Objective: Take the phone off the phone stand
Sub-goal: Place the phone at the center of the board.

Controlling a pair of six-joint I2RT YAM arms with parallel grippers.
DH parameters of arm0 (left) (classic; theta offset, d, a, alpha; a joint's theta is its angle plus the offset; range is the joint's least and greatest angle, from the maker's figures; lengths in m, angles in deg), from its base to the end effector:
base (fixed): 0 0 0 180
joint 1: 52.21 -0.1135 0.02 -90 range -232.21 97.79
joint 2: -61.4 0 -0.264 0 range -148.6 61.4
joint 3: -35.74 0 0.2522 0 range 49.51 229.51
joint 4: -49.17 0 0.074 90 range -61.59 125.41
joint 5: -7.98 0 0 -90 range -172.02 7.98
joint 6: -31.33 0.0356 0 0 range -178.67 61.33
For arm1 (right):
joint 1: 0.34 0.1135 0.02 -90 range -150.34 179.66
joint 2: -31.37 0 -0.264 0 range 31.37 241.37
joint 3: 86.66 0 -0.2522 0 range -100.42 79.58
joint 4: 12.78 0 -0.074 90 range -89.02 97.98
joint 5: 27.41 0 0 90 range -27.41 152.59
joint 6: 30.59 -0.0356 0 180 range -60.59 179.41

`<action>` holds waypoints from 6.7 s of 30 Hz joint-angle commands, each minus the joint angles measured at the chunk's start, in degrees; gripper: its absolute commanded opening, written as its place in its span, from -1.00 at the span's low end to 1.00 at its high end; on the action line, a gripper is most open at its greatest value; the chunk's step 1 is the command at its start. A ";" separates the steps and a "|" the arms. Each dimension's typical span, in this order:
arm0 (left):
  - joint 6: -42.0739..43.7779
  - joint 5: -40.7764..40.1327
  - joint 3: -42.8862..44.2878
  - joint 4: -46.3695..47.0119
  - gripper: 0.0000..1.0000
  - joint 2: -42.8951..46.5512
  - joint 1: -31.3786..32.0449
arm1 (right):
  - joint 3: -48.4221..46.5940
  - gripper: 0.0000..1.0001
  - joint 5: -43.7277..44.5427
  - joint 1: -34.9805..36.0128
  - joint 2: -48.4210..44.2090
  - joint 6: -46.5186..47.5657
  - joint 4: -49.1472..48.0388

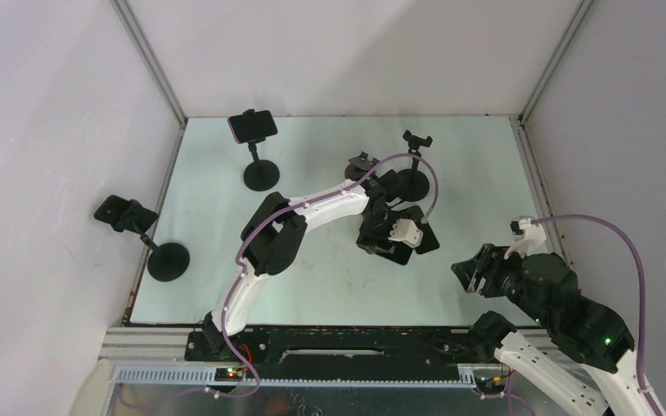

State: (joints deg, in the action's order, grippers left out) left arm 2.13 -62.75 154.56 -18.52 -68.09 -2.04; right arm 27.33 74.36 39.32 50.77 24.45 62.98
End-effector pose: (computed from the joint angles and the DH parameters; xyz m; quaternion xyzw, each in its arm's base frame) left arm 0.2840 -0.3588 0.1652 0.8178 0.5418 -0.1565 0.1150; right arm 0.0349 0.0195 0.3314 0.0167 0.8592 0.2350 0.4542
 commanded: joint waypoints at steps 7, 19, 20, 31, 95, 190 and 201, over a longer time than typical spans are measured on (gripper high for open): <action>-2.10 -2.04 -0.20 4.09 0.26 2.62 0.31 | 0.04 0.21 -0.52 0.07 0.70 0.97 -0.94; -3.74 -1.42 -3.86 7.52 0.99 7.87 0.29 | 0.04 0.21 -0.44 0.07 0.31 0.87 -0.83; -3.97 -1.14 -4.26 7.61 0.99 8.43 0.24 | 0.04 0.21 -0.48 0.09 0.30 0.86 -0.83; -18.15 2.06 -18.57 23.93 0.99 27.24 0.01 | 0.04 0.19 -2.11 0.07 0.67 -0.18 -2.23; -130.05 -29.32 -53.78 66.95 0.99 25.28 -1.67 | 3.48 0.17 -2.71 2.90 4.43 -3.13 -6.16; -114.50 -32.52 -26.27 50.81 0.99 12.58 -2.74 | 3.47 0.18 -1.45 3.19 3.76 -4.38 -4.17; -109.77 -40.65 -42.05 49.19 0.99 32.37 -2.40 | 5.72 0.20 -0.46 3.17 18.62 -1.93 -11.65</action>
State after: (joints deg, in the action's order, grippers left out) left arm -111.38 -98.12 116.36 30.96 -45.76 -4.55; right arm 31.99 71.97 42.25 62.61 20.98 57.18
